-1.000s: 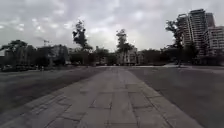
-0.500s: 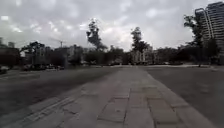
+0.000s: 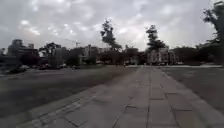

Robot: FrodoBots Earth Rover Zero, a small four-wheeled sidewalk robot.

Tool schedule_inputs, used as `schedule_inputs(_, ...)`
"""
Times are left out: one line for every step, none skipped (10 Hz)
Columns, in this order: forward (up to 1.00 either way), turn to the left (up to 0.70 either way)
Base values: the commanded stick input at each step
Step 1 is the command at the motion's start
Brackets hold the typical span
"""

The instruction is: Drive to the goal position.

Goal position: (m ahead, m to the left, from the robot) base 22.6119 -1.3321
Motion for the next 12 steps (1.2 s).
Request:
schedule_inputs(1.0,0.0)
schedule_inputs(1.0,0.0)
schedule_inputs(1.0,0.0)
schedule_inputs(1.0,0.0)
schedule_inputs(1.0,0.0)
schedule_inputs(1.0,0.0)
schedule_inputs(1.0,0.0)
schedule_inputs(1.0,0.0)
schedule_inputs(1.0,0.0)
schedule_inputs(1.0,0.0)
schedule_inputs(1.0,0.0)
schedule_inputs(1.0,0.0)
